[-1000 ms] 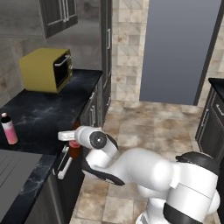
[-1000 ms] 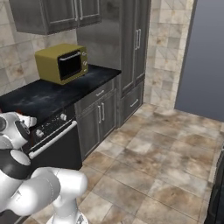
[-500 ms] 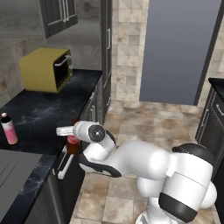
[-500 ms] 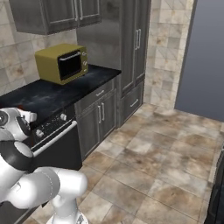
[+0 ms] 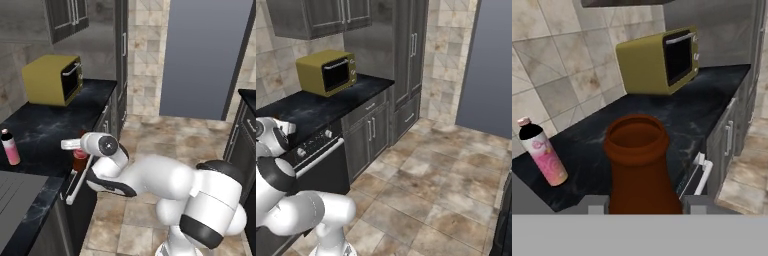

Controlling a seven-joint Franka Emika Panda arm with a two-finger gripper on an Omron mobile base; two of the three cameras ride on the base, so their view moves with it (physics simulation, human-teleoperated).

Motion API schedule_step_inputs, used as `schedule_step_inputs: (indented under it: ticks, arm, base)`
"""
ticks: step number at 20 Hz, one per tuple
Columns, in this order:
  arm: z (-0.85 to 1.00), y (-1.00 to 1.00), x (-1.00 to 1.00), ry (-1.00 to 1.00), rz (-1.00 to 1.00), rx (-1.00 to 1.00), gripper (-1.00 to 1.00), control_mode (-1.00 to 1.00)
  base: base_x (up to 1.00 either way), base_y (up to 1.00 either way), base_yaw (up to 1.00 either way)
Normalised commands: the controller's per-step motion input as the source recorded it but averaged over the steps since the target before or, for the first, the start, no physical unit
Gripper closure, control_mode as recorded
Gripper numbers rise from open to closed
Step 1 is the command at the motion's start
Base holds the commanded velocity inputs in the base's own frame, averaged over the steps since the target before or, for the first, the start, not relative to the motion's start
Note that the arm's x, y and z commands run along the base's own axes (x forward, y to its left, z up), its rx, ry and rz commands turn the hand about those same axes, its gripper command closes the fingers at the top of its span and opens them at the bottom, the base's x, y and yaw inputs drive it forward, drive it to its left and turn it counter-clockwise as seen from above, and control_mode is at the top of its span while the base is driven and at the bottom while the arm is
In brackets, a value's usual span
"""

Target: Place the large bottle from the dining counter next to the other large bottle outside the sink, and place the small bottle from the dining counter next to the other small bottle inside the sink.

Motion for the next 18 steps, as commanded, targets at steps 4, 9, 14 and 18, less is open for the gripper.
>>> schedule_step_inputs:
  ticks: [4, 9, 14, 18]
  arm:
    - [0.00, 0.16, 0.30, 0.00, 0.04, 0.00, 1.00, -1.00]
    - [0.00, 0.23, 0.34, 0.00, 0.05, 0.00, 1.00, -1.00]
    - [-0.01, 0.39, 0.15, 0.00, 0.05, 0.00, 1.00, -1.00]
    - [-0.03, 0.48, 0.00, 0.00, 0.04, -0.01, 1.00, -1.00]
  base:
    - [0.00, 0.00, 0.00]
    - [0.00, 0.00, 0.00]
    - [0.00, 0.00, 0.00]
    - [0.00, 0.00, 0.00]
